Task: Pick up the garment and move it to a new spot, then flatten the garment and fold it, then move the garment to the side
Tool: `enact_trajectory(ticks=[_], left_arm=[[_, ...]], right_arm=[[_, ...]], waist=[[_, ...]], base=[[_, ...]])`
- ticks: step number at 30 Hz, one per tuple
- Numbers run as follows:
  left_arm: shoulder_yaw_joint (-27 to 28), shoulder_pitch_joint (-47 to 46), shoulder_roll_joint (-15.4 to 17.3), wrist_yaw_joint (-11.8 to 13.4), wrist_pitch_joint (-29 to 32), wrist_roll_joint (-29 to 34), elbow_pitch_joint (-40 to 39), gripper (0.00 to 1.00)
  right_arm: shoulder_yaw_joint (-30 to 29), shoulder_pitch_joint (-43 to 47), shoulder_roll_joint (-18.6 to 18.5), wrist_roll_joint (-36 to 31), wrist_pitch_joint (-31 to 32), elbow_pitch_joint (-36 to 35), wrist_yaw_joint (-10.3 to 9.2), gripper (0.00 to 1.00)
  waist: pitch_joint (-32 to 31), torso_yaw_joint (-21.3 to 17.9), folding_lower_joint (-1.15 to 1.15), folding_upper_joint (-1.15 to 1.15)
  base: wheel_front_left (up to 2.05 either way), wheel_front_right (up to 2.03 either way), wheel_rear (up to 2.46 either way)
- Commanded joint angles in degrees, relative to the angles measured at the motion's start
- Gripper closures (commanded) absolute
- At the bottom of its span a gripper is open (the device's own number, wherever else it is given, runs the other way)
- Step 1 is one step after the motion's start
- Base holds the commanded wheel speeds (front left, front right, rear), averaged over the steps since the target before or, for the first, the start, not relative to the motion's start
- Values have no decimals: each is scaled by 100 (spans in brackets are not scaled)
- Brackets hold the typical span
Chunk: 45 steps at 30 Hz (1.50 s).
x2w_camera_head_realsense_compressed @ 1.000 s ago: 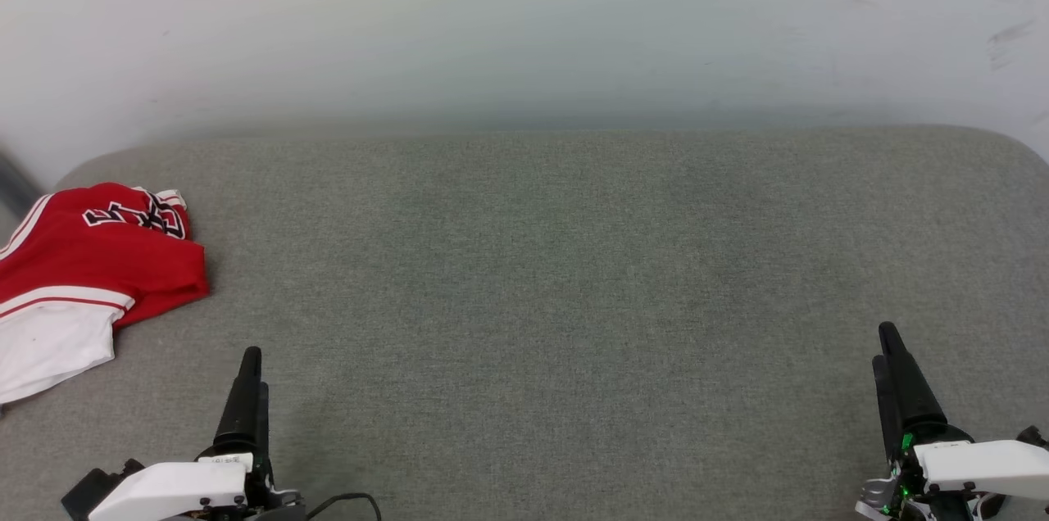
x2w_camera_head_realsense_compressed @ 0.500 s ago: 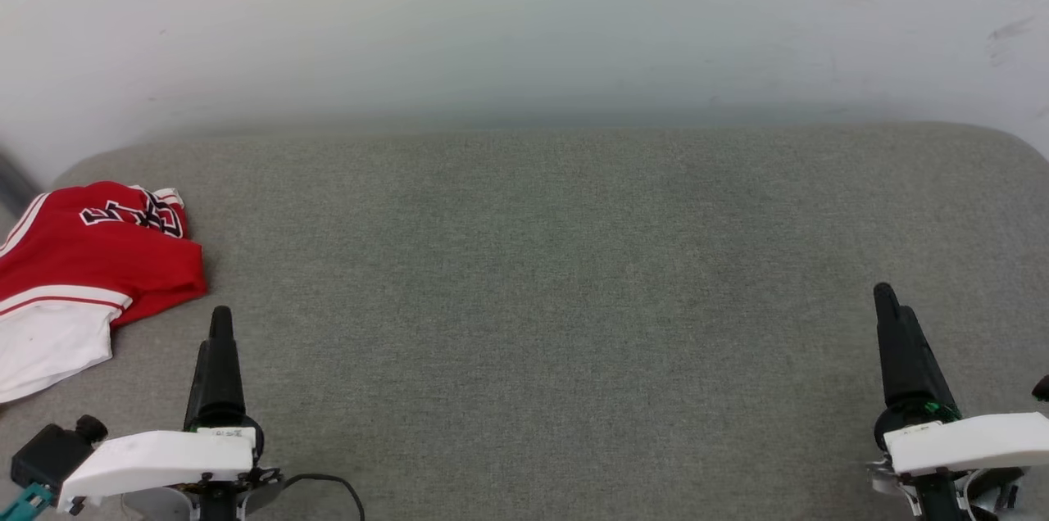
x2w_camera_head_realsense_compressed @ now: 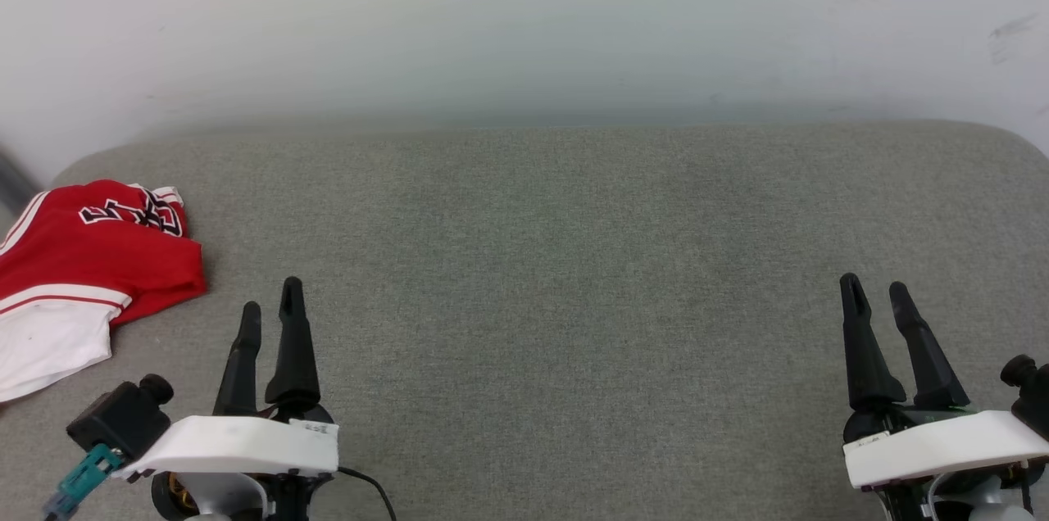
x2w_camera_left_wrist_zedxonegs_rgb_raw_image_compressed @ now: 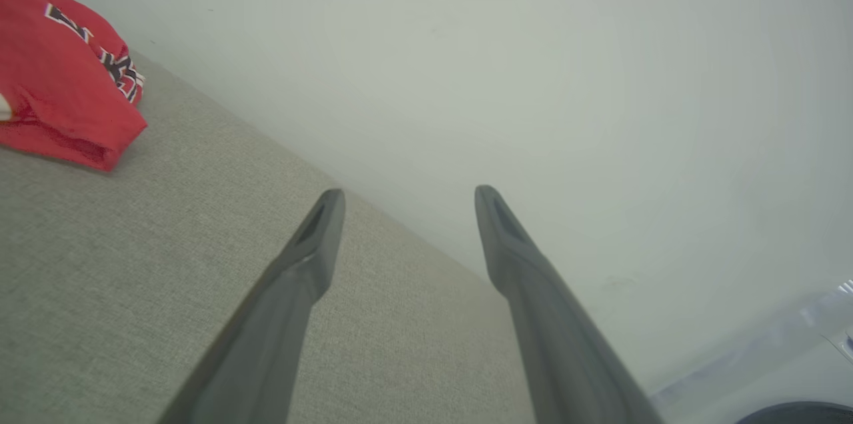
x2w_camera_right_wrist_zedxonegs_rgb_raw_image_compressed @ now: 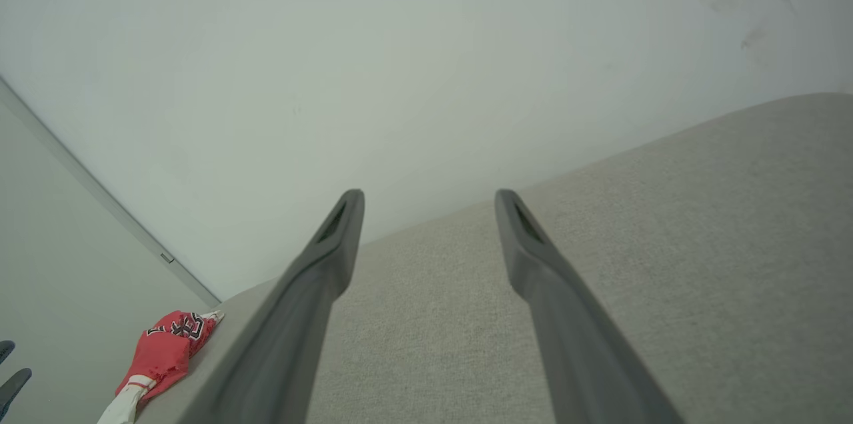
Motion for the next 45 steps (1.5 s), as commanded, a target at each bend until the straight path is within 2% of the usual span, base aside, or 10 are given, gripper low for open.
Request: enact_trajectory(ticks=[1,4,7,17,24,33,38,45], left_arm=[[-76,-5,18,18,-61,261,-130,0],[-283,20,27,81,-111,761,-182,0],[-483,33,111,274,-164,1126,-197,0],[-1264,-54,526,1239,-318,1849,-165,0],[-1763,-86,757,1511,-422,2168,30,0],[-2098,-60,820,1367,-547,2455,250,0],[-2032,61,703,950,-616,2408,157,0],[-1731,181,487,609,-681,2729,37,0]], right_arm=[[18,-2,-9,-211,-63,-135,0,0],[48,31,-9,-497,-113,-192,0,0],[28,54,-9,-739,-164,-232,0,0],[-25,119,-9,-1531,-325,-307,0,0],[-126,189,-8,-1973,-428,-307,0,0],[-183,274,-7,-2477,-552,-245,0,0],[-144,321,-7,-2590,-619,-187,0,0],[-171,384,-7,-2559,-691,-217,0,0]], waist=[[0,-2,0,0],[7,-9,0,0],[20,-15,0,0],[74,-42,0,0],[81,-34,0,0],[60,-13,0,0],[46,-8,0,0],[26,-22,0,0]], base=[[0,0,0],[0,0,0],[0,0,0],[0,0,0],[0,0,0],[0,0,0],[0,0,0],[0,0,0]])
